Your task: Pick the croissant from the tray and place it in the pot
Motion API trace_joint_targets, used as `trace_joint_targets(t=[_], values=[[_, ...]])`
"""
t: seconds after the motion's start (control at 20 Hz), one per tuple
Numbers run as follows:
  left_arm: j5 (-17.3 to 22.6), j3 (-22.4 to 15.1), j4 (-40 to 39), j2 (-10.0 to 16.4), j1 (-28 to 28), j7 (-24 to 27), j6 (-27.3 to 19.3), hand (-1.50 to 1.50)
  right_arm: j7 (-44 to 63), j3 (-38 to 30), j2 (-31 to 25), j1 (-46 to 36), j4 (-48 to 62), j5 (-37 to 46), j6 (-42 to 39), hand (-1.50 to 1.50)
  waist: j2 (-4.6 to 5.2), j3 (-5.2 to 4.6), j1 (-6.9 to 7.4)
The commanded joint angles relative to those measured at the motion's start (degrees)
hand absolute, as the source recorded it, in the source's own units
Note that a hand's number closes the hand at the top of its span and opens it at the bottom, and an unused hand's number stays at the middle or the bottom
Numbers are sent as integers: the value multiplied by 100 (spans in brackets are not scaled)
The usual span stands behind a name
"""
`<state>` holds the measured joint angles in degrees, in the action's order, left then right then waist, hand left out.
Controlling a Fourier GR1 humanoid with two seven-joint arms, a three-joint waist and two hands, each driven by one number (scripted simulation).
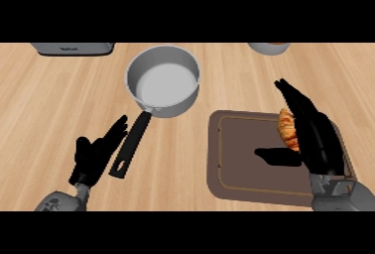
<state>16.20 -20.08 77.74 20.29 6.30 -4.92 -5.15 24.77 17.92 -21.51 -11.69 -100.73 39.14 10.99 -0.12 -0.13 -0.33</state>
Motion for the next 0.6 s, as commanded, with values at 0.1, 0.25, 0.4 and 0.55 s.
trace_joint_targets(t=[0.1,0.25,0.4,0.55], values=[[-116,61,-174,-82,5,98,212,0,796,-345,394,-308,638,-183,-430,-150,20,12,51],[-290,-38,-291,-257,-87,358,98,0,1047,-534,214,-541,995,-754,-1276,-150,27,10,65],[-112,161,-221,-222,279,-85,159,0,1148,-319,280,-817,1825,-571,-1599,-150,38,12,104],[-144,226,-172,-273,208,-125,230,0,987,-506,161,-810,2168,-588,-1818,-150,24,13,79]])
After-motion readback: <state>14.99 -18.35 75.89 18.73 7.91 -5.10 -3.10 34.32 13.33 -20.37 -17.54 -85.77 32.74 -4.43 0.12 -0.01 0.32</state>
